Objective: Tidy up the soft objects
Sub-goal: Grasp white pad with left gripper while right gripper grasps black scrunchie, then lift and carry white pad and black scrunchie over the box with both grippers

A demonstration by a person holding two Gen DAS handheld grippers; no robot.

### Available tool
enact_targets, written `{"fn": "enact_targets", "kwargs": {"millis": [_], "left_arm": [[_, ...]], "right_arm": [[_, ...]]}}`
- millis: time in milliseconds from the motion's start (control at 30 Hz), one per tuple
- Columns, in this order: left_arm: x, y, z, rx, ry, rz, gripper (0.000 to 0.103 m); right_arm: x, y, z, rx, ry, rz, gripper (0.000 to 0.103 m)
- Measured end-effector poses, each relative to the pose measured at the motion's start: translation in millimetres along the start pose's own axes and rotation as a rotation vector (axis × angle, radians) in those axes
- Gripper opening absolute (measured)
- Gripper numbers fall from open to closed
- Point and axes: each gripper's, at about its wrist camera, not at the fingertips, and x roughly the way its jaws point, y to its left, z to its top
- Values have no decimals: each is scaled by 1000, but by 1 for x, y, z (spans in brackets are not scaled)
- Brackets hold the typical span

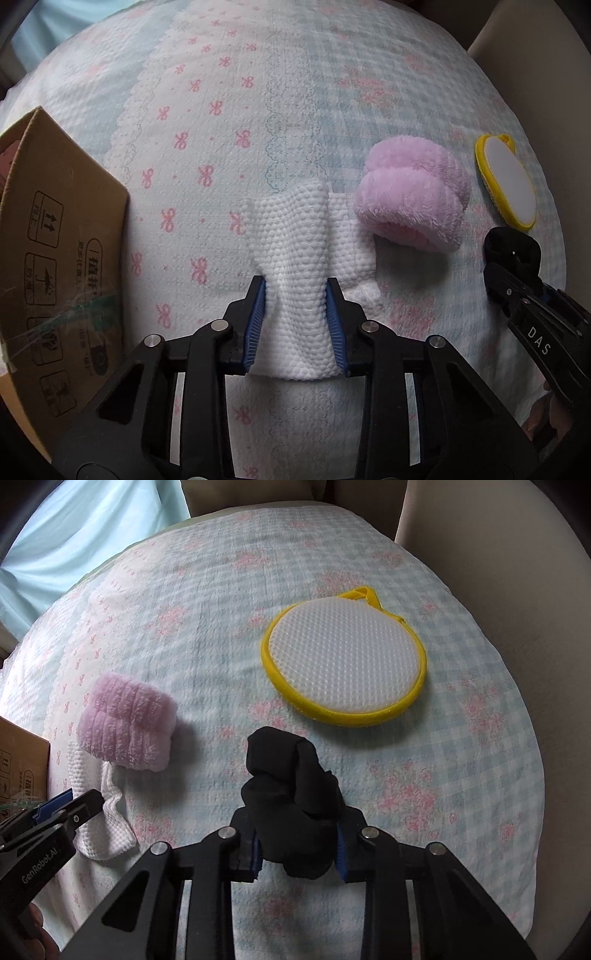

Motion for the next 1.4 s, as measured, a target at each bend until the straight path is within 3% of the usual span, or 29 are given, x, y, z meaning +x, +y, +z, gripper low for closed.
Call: {"fn": "enact_targets", "kwargs": {"millis": [200,567,967,1167,1400], "left_arm": [[-9,-1,7,-15,-9,-20,14],[-71,12,3,-26,-101,-62,14],[-225,31,14,-49,-281,-84,14],[-304,64,12,-84,-360,-59,14],[-363,121,5,-137,-407,-36,14]], "right_arm": [[-5,1,-3,7,-8,12,22],[-52,5,-4,16,-76,28,22],[-197,35,18,-34,-249,29,22],[-267,74,26,-105,-334,88,22],[-312,135,23,-170,-365,170,22]]}}
